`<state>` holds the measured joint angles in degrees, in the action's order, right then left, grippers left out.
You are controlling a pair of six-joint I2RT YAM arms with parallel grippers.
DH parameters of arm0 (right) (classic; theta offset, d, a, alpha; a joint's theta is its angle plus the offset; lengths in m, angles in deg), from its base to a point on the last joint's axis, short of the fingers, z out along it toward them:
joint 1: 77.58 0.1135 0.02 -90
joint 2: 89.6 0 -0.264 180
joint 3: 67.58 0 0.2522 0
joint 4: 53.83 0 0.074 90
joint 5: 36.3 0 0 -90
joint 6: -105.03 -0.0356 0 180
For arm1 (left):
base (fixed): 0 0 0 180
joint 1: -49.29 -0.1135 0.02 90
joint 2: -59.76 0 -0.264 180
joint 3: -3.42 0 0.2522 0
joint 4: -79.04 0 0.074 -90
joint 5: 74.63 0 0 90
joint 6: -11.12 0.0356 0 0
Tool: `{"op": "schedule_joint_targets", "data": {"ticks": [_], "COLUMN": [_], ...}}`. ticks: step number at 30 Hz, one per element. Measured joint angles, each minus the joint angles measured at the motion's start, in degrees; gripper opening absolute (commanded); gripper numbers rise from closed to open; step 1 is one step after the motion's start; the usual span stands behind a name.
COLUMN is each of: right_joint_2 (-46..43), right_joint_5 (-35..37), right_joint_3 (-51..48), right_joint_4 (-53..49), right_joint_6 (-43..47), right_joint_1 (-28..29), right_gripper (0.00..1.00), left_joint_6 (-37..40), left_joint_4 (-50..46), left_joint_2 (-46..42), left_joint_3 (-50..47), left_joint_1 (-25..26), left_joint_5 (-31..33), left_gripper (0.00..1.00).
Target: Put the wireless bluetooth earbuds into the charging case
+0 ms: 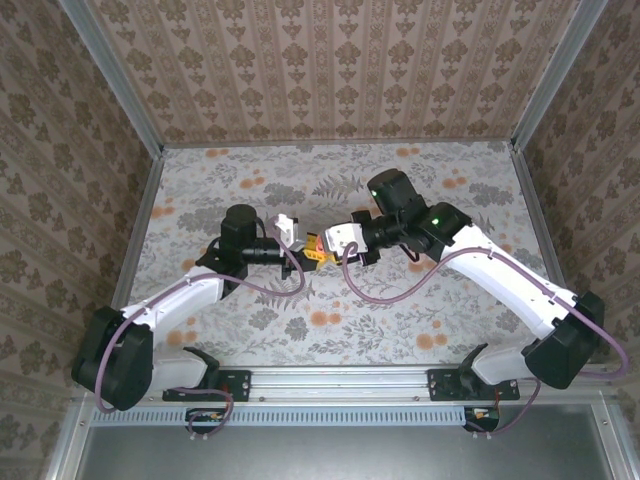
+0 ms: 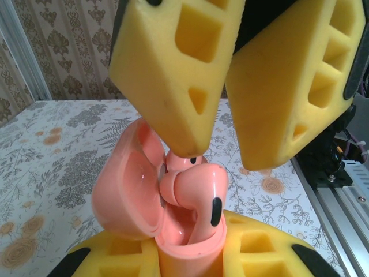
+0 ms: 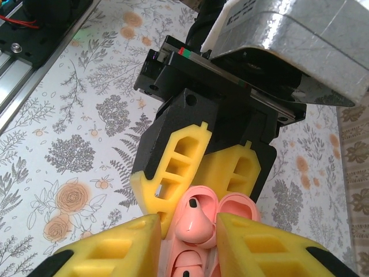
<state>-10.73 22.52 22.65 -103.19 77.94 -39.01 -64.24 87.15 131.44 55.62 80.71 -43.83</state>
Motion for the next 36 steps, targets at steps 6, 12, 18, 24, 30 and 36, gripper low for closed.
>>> {"op": "schedule_joint_targets", "data": {"ticks": [6,12,18,24,30,36], "right_joint_2": [1.9,3.4,3.8,3.8,3.8,3.8], "right_joint_5": [0.8,1.0,1.2,1.4,3.6,6.5], "right_joint_3": [1.6,2.5,3.1,3.1,3.1,3.0], "right_joint_4": [-0.7,-2.1,-3.1,-3.5,-3.1,-1.9], "right_joint_6": [0.4,1.3,1.3,-1.6,-8.3,-16.8], "right_joint_1": [0.1,0.1,0.3,0.7,1.7,2.6], "right_gripper": [0.3,0.28,0.23,0.21,0.21,0.21], "left_joint_6": [0.3,0.5,0.6,0.6,0.6,0.6], "left_joint_4": [-0.4,-2.0,-2.2,-2.6,-3.2,-3.3], "left_joint_2": [0.0,0.0,0.0,-0.1,-0.1,-0.1], "left_joint_3": [0.2,0.2,0.2,0.2,0.2,0.3], "left_joint_1": [0.0,0.0,0.0,0.0,0.0,0.0], "left_joint_5": [0.0,0.0,0.0,0.0,0.1,1.2], "left_gripper": [0.17,0.18,0.18,0.18,0.18,0.17]}}
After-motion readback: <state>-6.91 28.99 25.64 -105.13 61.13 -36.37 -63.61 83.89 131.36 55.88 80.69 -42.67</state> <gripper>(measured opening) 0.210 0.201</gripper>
